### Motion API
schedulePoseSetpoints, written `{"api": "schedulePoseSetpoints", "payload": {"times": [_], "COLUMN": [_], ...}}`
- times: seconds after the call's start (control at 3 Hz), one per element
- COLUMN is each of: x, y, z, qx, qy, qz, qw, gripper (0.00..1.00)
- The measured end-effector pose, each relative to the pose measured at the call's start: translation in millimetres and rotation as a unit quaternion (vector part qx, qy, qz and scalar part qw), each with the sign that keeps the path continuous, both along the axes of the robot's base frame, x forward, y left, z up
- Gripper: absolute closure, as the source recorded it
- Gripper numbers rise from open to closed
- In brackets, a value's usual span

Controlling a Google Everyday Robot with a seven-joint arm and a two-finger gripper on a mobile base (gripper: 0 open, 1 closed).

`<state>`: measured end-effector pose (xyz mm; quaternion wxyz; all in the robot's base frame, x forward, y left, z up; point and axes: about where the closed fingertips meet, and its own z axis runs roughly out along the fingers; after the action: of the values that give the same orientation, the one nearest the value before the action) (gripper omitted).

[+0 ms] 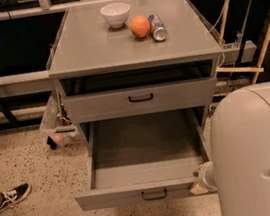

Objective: Open middle drawer

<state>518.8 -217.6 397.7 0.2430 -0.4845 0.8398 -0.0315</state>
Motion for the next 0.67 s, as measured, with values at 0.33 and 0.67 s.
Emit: {"api": "schedulePoseSetpoints", "payload": {"times": [0.33, 0.67], "x": [0.0, 0.0], "y": [0.0, 0.0], "z": [0.0, 0.0], "qx": [0.0, 0.0], "qy": [0.0, 0.0], "qz": [0.0, 0.0], "qw": [1.0, 1.0], "gripper": [0.39, 0.15]}}
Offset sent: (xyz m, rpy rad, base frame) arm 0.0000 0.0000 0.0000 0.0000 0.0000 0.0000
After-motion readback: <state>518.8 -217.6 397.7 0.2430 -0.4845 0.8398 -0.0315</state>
